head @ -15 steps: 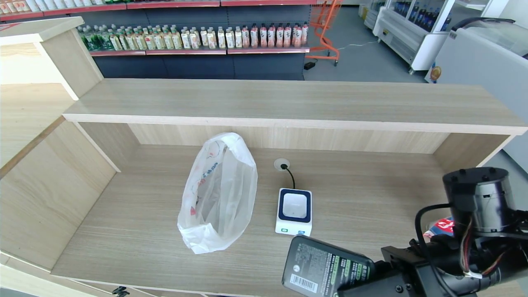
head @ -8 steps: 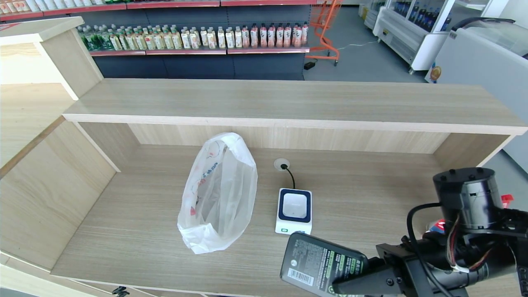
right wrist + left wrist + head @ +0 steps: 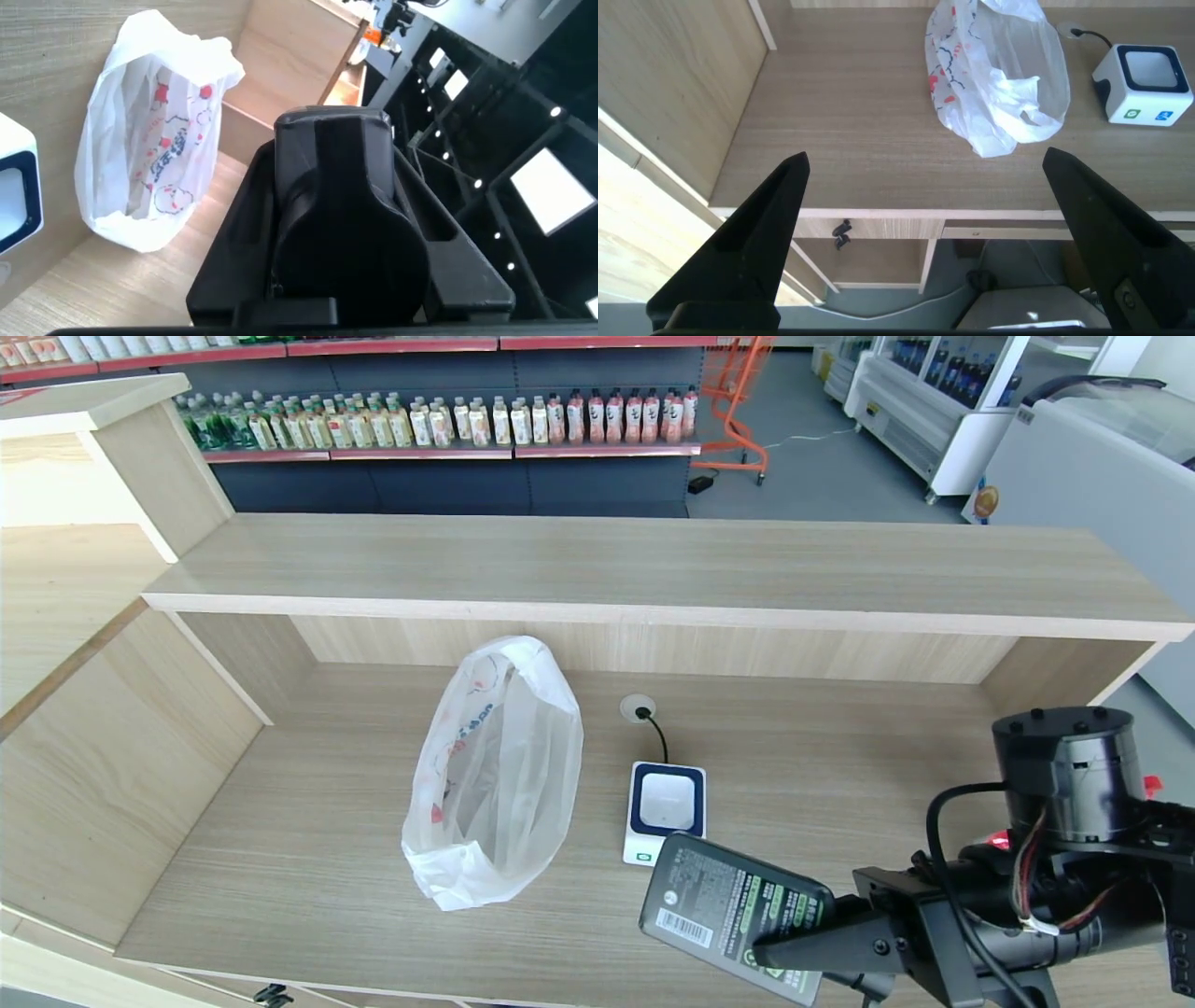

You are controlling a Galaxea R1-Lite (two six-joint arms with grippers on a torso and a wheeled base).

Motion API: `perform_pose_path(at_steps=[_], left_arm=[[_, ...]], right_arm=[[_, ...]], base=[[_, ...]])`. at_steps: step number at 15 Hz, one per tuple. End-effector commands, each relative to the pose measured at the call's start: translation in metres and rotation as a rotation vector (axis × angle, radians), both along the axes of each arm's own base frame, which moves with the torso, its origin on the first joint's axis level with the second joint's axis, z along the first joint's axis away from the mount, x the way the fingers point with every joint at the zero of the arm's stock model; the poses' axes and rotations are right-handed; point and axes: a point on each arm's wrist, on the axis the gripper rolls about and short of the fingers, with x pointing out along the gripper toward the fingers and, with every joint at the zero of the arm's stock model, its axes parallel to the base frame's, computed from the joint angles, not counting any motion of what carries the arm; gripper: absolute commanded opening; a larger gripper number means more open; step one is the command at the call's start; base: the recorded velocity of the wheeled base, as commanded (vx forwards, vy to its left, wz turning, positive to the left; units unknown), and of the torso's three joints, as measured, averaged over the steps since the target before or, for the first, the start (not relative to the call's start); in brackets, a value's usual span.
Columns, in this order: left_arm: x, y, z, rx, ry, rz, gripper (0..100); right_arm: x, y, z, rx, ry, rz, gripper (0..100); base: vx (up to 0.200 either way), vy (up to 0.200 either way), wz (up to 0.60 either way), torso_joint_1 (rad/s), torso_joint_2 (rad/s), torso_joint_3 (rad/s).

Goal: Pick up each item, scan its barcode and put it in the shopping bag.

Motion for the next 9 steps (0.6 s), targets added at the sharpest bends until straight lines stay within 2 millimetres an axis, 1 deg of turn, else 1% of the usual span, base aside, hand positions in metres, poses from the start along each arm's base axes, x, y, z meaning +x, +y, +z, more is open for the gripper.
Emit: perform_pose_path(at_steps=[1, 5, 7, 9], left_arm=[[0.0, 0.0, -0.0001, 0.0, 0.001, 0.0, 100], [0.0, 0.0, -0.0001, 0.0, 0.001, -0.001, 100], [0.0, 0.0, -0.0001, 0.0, 0.001, -0.001, 100], [0.0, 0.0, -0.0001, 0.0, 0.001, 0.0, 100]], right_arm=[[0.0, -0.0002, -0.0001, -0.001, -0.008, 0.002, 0], [-0.0027, -0.0016, 0.0009, 0.004, -0.01, 0.005, 0], [-0.0055, -0.0051, -0.0014, 0.0, -0.001, -0.001, 0], [-0.0035, -0.0097, -0.0019, -0.001, 0.002, -0.023, 0]], base=[[0.0, 0.0, 0.0, 0.0, 0.0, 0.0], [0.0, 0.0, 0.0, 0.0, 0.0, 0.0], [0.0, 0.0, 0.0, 0.0, 0.0, 0.0], [0.0, 0.0, 0.0, 0.0, 0.0, 0.0]])
